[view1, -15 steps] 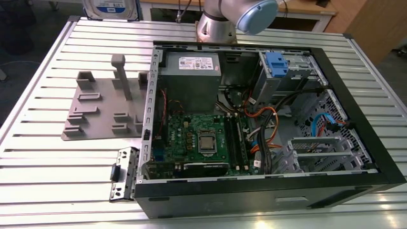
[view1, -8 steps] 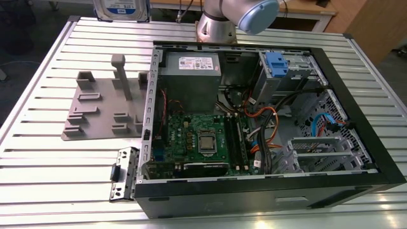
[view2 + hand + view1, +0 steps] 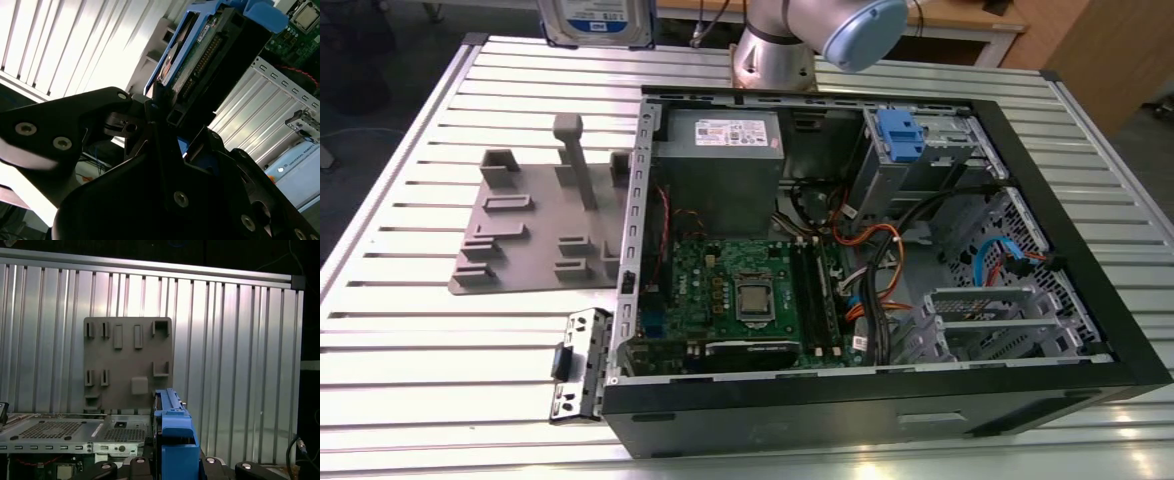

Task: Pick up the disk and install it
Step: 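Pick up the disk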

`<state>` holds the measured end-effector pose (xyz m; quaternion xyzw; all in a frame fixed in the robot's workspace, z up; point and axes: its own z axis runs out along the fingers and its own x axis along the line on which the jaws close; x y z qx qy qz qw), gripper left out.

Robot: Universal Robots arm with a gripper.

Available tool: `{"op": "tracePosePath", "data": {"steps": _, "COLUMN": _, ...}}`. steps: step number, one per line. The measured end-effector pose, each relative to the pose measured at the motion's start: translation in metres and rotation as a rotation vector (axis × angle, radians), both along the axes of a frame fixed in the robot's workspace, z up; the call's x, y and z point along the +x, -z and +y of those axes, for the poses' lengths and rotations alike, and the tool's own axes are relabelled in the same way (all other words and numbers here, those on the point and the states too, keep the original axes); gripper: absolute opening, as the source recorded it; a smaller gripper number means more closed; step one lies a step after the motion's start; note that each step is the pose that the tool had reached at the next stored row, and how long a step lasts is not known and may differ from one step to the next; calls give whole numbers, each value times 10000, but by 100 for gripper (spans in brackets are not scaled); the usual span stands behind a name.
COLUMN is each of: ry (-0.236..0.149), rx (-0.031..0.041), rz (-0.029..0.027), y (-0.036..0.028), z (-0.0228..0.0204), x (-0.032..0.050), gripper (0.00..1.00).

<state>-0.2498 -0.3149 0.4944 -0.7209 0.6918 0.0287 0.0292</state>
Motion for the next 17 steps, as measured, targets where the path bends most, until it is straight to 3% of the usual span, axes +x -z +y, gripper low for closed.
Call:
{"op": "tracePosePath", "data": {"steps": 9, "ry": 1, "rx": -6, "rz": 3, "y": 4, "z": -16, "x": 251, "gripper": 36}}
{"op": "tracePosePath", "data": {"steps": 17, "ry": 0, "rx": -7, "rz": 8, "y": 9, "z": -24, "x": 540, "gripper": 36}}
